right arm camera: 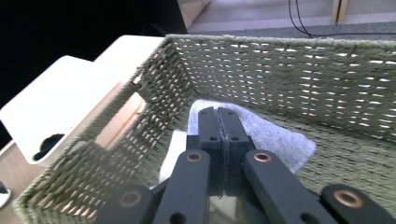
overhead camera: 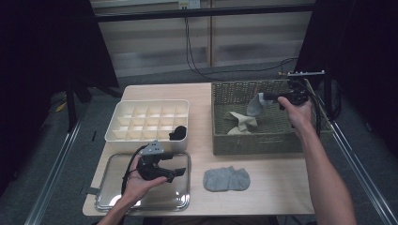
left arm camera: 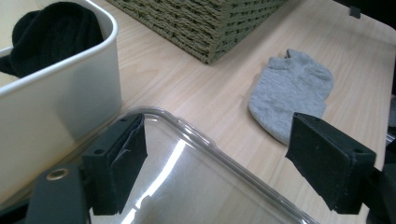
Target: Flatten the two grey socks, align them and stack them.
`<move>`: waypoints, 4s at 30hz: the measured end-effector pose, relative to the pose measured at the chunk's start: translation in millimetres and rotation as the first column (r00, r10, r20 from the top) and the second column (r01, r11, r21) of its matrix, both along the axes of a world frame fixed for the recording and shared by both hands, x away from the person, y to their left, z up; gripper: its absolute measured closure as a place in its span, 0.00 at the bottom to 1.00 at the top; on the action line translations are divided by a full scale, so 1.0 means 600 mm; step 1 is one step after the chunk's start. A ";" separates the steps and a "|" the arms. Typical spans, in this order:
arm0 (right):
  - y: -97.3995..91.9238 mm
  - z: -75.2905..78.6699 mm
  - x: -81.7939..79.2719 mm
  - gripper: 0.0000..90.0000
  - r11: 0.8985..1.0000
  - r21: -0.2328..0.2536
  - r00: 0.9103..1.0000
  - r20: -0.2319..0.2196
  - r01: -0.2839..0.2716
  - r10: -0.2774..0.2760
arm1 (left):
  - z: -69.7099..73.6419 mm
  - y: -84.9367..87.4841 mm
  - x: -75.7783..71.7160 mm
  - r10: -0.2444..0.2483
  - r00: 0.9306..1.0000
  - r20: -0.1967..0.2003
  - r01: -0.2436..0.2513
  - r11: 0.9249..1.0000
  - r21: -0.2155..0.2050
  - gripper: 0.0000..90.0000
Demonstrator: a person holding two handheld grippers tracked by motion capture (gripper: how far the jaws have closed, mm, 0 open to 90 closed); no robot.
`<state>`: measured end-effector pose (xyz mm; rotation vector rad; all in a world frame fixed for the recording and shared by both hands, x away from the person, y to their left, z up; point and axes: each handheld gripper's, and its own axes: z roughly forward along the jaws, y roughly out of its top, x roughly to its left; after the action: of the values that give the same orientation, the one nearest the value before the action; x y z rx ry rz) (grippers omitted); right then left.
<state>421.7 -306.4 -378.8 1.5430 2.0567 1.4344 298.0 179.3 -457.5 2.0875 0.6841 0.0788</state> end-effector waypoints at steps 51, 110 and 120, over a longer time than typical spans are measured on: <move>0.038 0.145 -0.209 1.00 0.989 0.086 0.960 0.264 -0.119 0.093 | 0.002 -0.002 -0.025 -0.013 0.999 0.048 0.012 1.000 0.026 0.31; 0.186 -0.109 -0.264 1.00 0.920 0.053 0.920 -0.034 -0.388 0.390 | -0.065 -0.145 -0.033 -0.201 0.978 -0.050 0.207 0.965 0.158 0.72; 0.258 -0.148 -0.233 0.98 0.894 0.013 0.890 -0.090 -0.447 0.447 | -0.064 -0.145 -0.035 -0.206 0.977 -0.052 0.212 0.965 0.152 0.71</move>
<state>281.6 -151.9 -467.7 1.1933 2.5953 1.5119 276.9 92.2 -495.8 2.3056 0.4876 -0.0249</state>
